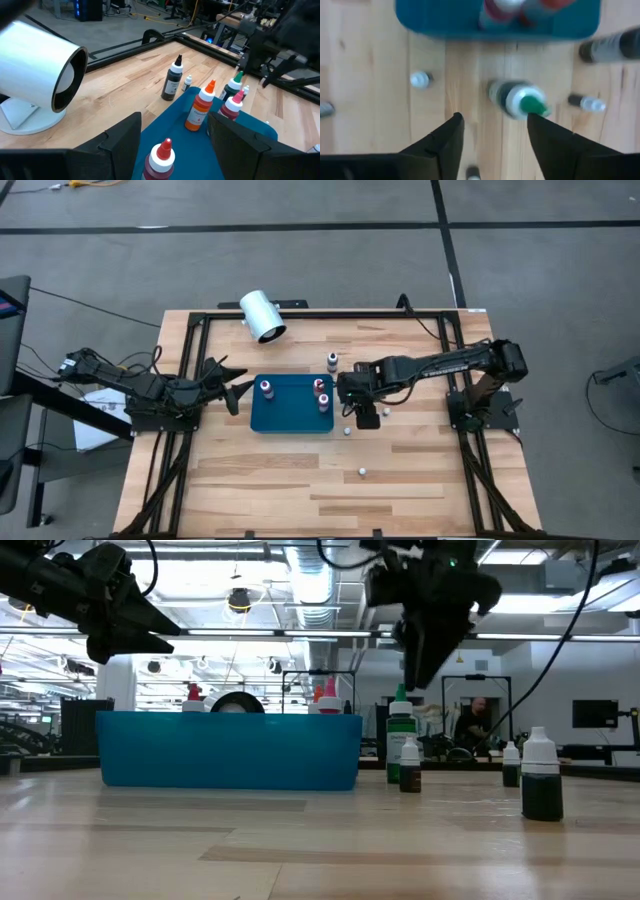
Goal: Pick & Place food coloring
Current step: Put the large green food coloring bottle into the bin
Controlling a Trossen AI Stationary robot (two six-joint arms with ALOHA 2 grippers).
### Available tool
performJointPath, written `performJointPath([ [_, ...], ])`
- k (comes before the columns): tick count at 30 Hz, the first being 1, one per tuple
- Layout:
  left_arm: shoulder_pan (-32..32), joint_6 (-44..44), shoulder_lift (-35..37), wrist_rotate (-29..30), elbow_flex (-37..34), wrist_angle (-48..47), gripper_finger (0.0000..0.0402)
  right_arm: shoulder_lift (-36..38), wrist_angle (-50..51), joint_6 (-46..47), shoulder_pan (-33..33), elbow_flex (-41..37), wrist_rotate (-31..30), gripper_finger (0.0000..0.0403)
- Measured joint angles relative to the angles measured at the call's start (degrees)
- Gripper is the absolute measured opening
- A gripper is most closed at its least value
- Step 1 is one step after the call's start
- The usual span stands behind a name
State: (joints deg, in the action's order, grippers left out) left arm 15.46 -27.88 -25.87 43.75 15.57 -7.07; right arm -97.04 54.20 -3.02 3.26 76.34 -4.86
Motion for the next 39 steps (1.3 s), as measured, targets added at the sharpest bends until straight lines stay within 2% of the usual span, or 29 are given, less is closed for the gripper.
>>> performJointPath([
  [6, 0.0, 0.0, 0.0, 0.0, 0.0, 0.0, 0.022, -0.3, 1.0, 0.0, -1.0, 0.0, 0.0, 0.0239],
  [20, 0.0, -0.2, 0.0, 0.0, 0.0, 0.0, 0.022, -1.8, -3.4, -0.5, -4.7, 0.1, 0.2, 0.024],
  [31, 0.0, -2.3, 0.0, 0.1, 0.0, 0.0, 0.022, -1.7, -6.7, -1.5, -5.0, -3.0, 3.3, 0.024],
  [39, 0.0, -2.3, 0.0, 0.1, 0.0, 0.0, 0.022, -1.7, -9.3, -1.5, -5.8, -3.5, 3.3, 0.024],
])
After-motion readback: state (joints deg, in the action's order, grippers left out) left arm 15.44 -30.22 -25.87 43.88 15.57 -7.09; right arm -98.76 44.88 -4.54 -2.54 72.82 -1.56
